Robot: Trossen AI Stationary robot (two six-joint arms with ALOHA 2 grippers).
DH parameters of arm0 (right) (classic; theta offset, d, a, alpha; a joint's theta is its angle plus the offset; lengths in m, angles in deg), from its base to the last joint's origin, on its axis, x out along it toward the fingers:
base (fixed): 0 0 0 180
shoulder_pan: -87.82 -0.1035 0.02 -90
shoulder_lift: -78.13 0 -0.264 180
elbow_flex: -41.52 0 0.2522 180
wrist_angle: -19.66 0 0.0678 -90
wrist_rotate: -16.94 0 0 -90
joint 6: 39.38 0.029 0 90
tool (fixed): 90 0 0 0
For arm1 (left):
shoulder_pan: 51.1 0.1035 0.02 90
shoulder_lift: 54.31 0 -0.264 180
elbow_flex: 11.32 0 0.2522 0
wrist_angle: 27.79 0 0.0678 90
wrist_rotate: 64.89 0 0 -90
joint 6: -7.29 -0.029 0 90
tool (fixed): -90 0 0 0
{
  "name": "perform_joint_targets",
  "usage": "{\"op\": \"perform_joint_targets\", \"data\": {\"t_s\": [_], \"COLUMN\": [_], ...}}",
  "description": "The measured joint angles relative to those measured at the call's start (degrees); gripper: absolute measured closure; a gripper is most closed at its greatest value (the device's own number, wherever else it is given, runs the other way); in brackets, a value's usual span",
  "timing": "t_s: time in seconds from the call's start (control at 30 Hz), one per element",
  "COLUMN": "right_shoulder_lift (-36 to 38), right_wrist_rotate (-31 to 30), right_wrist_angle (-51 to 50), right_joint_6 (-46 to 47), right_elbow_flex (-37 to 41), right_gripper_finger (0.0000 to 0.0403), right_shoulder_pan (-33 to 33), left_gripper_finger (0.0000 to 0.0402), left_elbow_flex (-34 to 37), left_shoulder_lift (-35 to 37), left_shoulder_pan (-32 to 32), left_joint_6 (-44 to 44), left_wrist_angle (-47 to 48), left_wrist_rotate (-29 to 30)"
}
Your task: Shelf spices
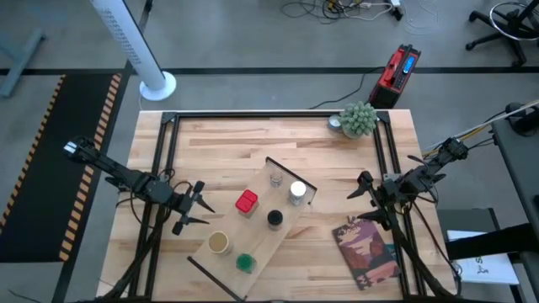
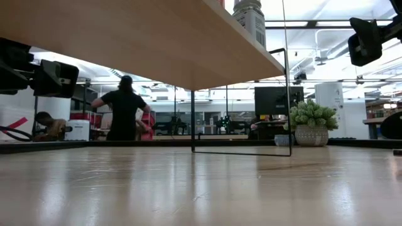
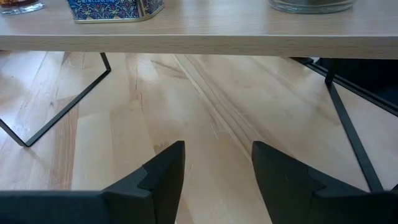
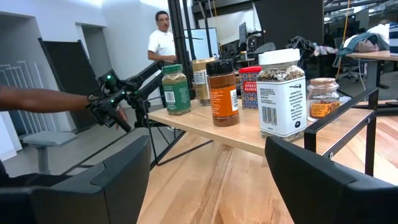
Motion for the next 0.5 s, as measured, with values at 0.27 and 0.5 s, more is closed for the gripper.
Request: {"op": "perform_joint_targets", "data": {"t_s": [0.27, 0.5], "right_shoulder_lift": [0.02, 0.01], "right_wrist_rotate": [0.0, 0.0], "right_wrist_angle": [-0.02, -0.02], "right_joint_6": [0.0, 0.0], "right_elbow_flex": [0.02, 0.02], "right_gripper_finger": [0.01, 0.0092], "right_shoulder_pan": [0.0, 0.0], "left_gripper_finger": [0.0225, 0.0225], "left_elbow_flex": [0.0, 0.0], "left_shoulder_lift": [0.0, -0.01], "left_shoulder_pan": [-0.01, 0.01], "left_joint_6": [-0.07, -0.09], "left_wrist_angle": [-0.01, -0.01], "left_wrist_rotate": [-0.01, 0.02]}}
